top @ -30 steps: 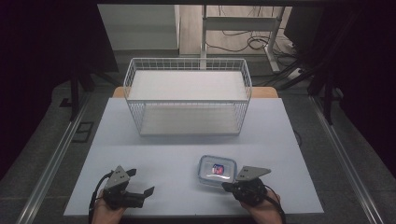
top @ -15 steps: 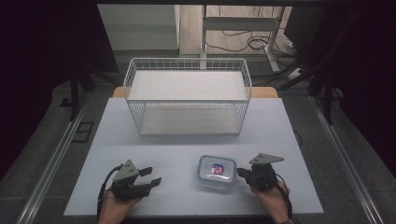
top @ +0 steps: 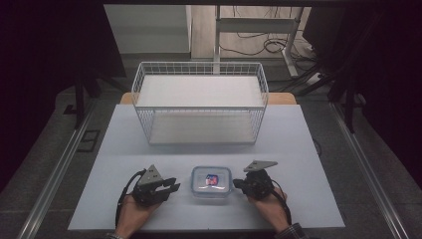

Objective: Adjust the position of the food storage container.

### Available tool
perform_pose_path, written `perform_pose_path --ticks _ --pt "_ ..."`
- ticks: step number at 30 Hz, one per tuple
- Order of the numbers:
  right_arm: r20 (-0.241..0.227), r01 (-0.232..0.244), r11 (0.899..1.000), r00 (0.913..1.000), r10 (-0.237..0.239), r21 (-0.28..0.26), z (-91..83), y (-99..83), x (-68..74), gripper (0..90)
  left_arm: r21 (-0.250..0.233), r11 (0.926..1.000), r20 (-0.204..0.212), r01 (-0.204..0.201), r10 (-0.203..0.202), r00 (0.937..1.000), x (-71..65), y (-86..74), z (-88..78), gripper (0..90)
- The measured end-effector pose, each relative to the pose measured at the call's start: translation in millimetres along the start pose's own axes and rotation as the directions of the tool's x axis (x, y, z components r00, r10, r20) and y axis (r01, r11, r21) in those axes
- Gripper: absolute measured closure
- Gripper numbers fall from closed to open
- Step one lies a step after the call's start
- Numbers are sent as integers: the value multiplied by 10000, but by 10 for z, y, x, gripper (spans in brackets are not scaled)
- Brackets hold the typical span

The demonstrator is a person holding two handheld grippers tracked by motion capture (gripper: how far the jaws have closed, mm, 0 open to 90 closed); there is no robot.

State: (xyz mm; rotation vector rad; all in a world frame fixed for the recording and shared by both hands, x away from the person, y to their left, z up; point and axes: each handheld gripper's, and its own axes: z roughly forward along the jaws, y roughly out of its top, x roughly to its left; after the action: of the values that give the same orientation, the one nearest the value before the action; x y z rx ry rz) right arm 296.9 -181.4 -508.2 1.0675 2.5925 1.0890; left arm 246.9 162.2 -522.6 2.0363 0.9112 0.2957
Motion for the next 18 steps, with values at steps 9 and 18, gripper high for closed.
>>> perform_pose_path --ticks 9,18 --pt "-10 500 9987 9987 -500 -17 115 151 76 891 -209 9993 -180 324 -328 9993 64 -50 -114 639" --pt "-35 640 9966 9979 -643 -519 -70 -13 -11 222 -221 9970 -73 738 -740 9972 99 -93 -80 172"
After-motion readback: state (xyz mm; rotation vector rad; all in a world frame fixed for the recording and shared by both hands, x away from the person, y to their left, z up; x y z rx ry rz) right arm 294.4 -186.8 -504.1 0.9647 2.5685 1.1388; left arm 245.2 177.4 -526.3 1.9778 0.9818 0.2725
